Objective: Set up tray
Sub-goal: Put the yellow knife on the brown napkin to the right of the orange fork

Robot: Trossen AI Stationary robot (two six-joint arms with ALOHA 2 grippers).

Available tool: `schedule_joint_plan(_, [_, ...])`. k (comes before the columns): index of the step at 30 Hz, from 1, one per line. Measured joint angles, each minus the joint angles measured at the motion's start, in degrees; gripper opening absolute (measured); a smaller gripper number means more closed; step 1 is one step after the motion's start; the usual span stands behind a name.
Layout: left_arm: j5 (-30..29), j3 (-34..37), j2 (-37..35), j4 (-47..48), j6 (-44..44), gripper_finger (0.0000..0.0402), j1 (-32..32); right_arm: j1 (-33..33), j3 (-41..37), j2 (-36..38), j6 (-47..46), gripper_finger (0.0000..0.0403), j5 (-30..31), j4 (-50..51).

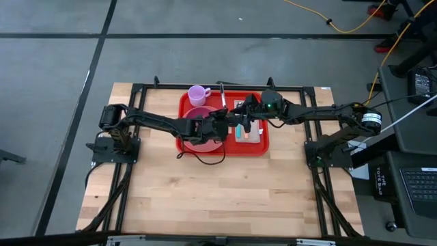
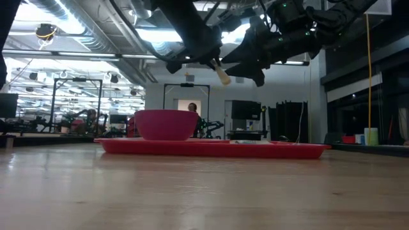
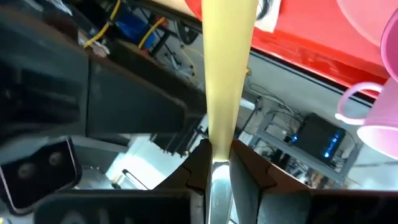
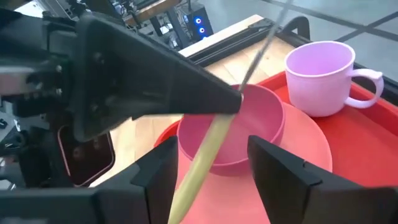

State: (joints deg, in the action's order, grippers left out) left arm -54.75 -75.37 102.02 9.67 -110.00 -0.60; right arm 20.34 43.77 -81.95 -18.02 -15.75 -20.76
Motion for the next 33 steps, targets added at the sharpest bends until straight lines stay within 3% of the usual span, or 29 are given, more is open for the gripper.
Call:
schedule_joint_plan(23, [3.5, 0.0, 0.0, -5.2, -4.3, 0.0031, 0.0, -0.6, 0.0, 0.0, -1.9, 0.0196, 2.5, -0.4])
schedule_joint_plan(33, [4.8, 0.0, 0.0, -5.2, -4.7, 0.0031, 0.1, -0.6, 0.0, 0.0, -7.0, 0.0127, 0.9, -0.4])
